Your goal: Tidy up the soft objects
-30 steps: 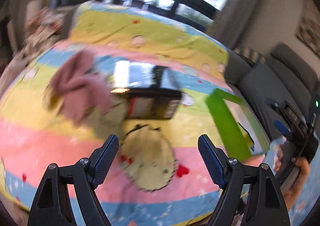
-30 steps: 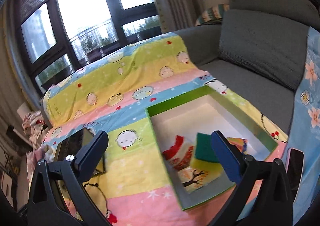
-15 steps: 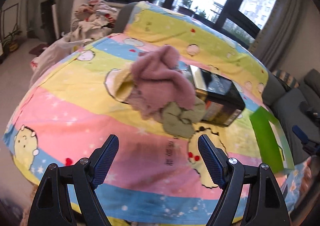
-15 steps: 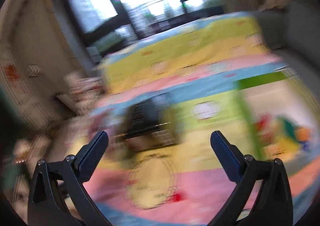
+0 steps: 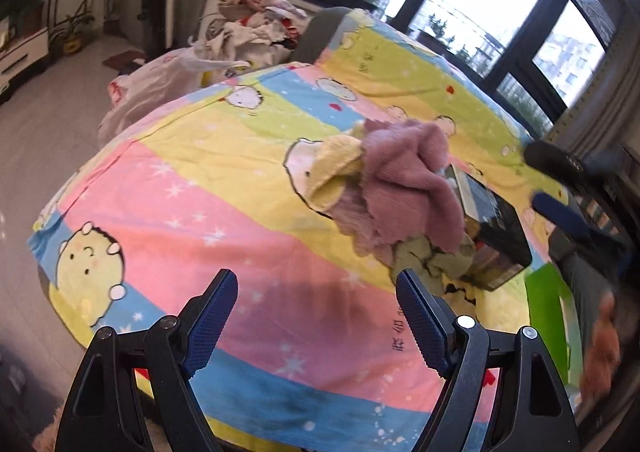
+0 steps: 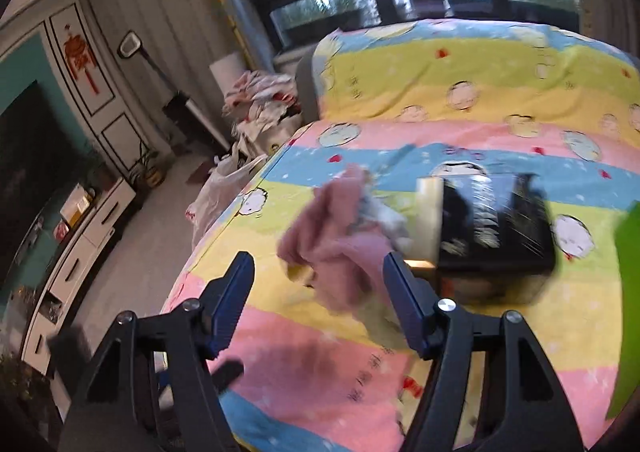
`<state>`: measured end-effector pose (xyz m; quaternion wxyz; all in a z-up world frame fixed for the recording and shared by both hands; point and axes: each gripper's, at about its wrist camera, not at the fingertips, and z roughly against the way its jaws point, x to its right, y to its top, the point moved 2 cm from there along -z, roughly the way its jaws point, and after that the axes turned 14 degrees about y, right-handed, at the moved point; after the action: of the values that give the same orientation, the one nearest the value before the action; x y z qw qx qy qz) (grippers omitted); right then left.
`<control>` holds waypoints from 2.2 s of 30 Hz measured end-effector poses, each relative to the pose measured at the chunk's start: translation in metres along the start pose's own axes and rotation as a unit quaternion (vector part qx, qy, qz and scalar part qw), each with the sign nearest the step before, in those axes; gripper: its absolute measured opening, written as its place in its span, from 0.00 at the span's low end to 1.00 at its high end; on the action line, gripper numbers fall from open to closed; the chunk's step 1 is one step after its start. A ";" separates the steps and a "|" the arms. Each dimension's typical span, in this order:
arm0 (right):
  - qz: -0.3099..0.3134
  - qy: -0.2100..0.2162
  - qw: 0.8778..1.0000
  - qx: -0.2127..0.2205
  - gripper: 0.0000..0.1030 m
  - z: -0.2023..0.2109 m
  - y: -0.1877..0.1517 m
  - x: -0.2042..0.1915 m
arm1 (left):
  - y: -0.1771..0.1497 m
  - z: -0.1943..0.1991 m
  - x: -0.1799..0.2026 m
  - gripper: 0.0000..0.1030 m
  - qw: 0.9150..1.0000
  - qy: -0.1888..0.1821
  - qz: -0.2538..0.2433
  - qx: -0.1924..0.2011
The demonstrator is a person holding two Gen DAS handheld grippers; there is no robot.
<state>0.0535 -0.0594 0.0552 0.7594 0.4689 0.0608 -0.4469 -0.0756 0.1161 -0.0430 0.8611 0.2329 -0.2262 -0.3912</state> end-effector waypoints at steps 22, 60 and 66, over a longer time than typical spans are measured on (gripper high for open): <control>-0.033 -0.010 0.999 0.006 0.09 -0.043 0.041 0.002 | 0.011 -0.001 -0.029 0.79 0.997 -0.042 0.062 -0.028; -0.166 -0.075 0.982 -0.056 0.80 0.111 -0.142 0.113 | -0.095 -0.019 0.126 0.79 0.949 -0.178 -0.189 -0.180; -0.225 -0.037 0.971 -0.069 0.79 0.087 -0.154 0.128 | -0.120 -0.016 0.144 0.79 0.937 -0.184 -0.235 -0.181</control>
<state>-0.0123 -0.2303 -0.0637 0.6719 0.3724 0.1673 -0.6179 -0.0495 -0.0622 -0.0953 0.7152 0.0438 -0.2451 -0.6530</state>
